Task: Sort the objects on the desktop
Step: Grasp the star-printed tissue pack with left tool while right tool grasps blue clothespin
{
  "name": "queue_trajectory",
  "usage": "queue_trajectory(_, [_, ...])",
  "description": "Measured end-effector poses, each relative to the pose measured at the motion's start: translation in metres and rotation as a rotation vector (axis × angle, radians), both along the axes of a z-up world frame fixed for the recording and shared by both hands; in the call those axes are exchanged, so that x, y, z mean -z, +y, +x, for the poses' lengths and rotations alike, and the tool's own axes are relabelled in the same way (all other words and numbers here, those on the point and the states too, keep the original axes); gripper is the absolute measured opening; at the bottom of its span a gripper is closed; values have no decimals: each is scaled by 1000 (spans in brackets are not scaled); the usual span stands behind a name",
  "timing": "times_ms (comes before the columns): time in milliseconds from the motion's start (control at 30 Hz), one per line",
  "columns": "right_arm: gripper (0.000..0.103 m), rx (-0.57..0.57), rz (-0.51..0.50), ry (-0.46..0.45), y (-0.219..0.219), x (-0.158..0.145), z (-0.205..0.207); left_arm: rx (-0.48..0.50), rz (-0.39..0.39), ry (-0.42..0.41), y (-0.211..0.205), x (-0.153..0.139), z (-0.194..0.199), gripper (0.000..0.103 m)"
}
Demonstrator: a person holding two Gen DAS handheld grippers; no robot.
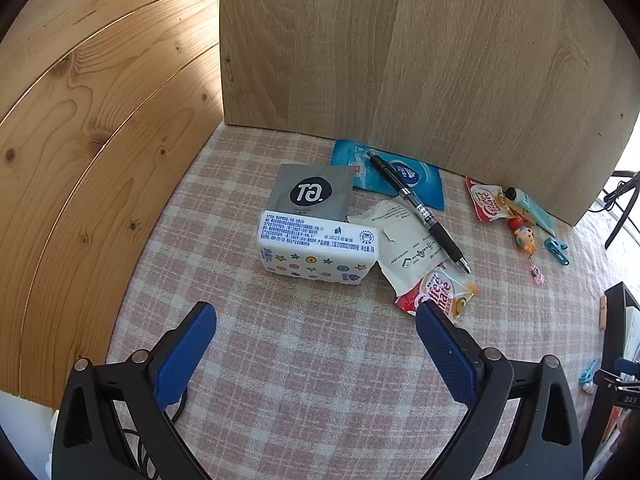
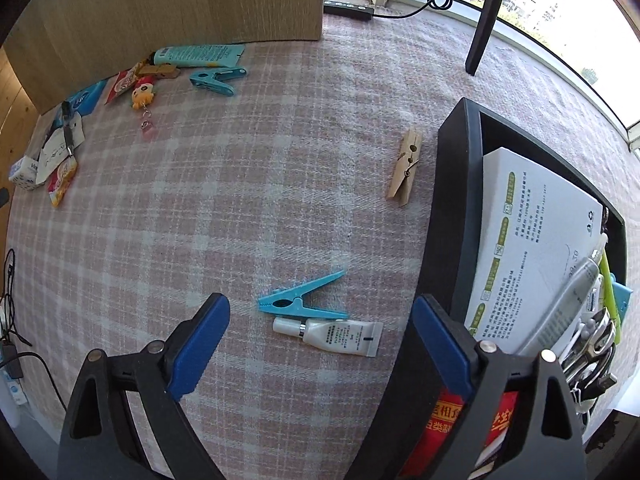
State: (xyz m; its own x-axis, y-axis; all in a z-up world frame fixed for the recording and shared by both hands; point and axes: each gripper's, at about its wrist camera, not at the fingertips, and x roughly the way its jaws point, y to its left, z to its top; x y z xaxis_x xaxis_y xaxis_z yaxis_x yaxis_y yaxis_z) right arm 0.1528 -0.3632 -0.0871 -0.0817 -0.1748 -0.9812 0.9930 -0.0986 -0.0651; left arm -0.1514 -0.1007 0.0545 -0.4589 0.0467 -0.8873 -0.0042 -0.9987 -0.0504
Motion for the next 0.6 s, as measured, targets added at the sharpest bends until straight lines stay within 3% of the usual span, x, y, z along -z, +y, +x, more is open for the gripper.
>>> queue_trajectory(167, [93,19,60,-57,-7,15,-4,8,31,-20,-7,5,-15,100])
queue_trajectory(233, [88,14,80,-64,-9,20,-2,7,35,-22,-10,5,-19,100])
queue_trajectory(300, [77,10,97,-83,-9,26,-1,1,39,-21,-14,5,-24,100])
queue_trajectory(533, [62,1,111,-59,-14,30,3,2,18,-17,-17,8,-37,100])
queue_trajectory(600, [49,2,117,-45,-24,23,7,59,10,-17,-14,9,-39,101])
